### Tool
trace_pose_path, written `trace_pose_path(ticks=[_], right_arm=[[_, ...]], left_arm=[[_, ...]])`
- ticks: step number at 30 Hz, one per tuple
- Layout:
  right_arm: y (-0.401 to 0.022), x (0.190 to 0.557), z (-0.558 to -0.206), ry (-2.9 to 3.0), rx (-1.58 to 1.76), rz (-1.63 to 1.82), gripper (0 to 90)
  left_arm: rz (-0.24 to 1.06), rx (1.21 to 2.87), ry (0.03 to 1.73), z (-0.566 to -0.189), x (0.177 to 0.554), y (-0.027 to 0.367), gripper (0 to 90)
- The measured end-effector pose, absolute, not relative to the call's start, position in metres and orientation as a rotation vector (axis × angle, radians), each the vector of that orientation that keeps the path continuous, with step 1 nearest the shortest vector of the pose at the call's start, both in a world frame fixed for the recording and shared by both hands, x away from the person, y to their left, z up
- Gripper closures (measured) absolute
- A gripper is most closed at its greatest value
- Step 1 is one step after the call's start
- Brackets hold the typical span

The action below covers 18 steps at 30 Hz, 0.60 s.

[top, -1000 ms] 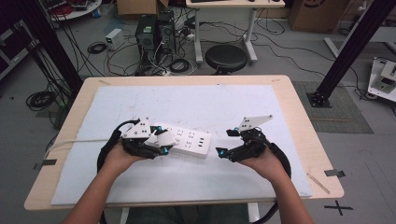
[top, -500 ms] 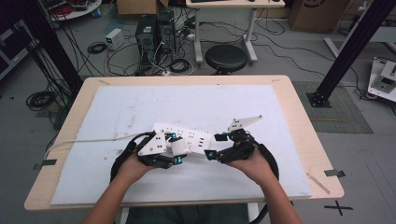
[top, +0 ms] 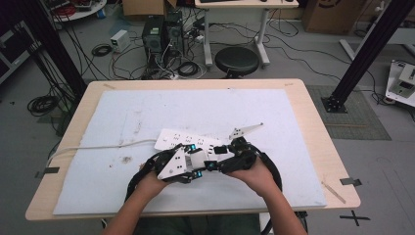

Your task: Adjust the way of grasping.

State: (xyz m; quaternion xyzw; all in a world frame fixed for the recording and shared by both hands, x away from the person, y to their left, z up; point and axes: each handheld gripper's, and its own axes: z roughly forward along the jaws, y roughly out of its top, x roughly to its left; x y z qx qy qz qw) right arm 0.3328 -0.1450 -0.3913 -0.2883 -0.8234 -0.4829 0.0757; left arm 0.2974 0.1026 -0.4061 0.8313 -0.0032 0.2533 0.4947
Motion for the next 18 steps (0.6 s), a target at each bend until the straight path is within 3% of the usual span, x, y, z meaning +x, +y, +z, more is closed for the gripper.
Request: trace_pose_path(ticks=[15, 18], right_arm=[[-0.141, 0.342, -0.403, -2.227, -0.874, -1.49, 29.1], [-0.14, 0.343, -0.403, -2.207, -0.867, -1.481, 36.3]], left_arm=[[0.69, 1.969, -0.052, -0.403, 0.292, 0.093, 42.5], [0.698, 1.965, -0.057, -0.403, 0.291, 0.091, 42.5]])
